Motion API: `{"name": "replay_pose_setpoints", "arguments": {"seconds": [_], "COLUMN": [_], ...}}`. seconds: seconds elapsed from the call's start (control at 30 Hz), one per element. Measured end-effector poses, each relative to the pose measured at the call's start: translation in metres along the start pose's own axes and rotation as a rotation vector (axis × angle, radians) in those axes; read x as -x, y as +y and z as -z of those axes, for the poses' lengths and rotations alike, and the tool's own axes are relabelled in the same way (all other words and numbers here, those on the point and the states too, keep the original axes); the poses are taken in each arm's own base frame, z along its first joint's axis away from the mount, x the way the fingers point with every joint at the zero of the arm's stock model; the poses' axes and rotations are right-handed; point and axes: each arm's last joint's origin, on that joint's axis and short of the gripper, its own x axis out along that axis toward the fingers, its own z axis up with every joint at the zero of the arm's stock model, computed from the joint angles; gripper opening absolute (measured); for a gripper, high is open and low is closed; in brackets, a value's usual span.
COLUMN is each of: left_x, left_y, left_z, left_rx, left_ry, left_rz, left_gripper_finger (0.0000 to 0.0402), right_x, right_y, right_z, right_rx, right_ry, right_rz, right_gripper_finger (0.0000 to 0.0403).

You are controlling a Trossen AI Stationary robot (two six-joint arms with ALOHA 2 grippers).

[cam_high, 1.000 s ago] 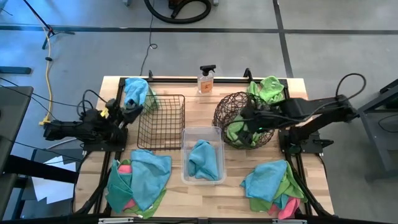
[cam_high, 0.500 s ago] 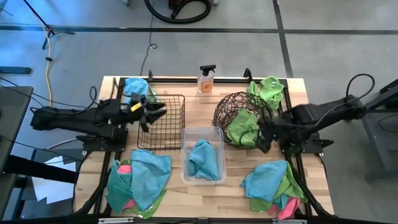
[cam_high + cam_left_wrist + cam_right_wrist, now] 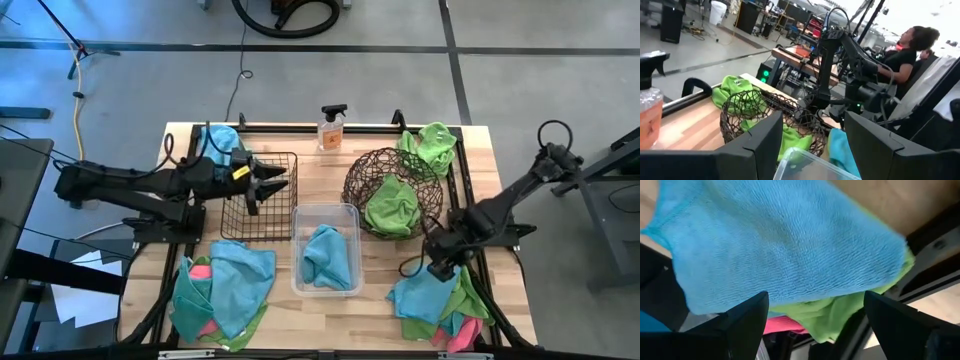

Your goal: Sort microfiber towel by color & place in baskets

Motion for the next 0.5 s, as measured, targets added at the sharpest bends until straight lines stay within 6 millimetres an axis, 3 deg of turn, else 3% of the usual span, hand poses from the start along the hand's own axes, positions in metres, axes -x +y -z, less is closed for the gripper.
{"name": "replay_pose_setpoints", "arguments": {"seconds": [0.5], "left_x": [0.007], "left_y": [0.004], "left_z": [-0.011], "left_rx": [-0.154], "left_ry": [-0.005], "left_rz": [-0.021], "left_gripper_finger": [0.02], "right_x": [-0.037], "right_y": [0.028], "right_z": [0.007], "right_rx": [-0.368], "right_ry": [-0.069], "right_rz": [0.01], "right_gripper_finger": [0.0323]}}
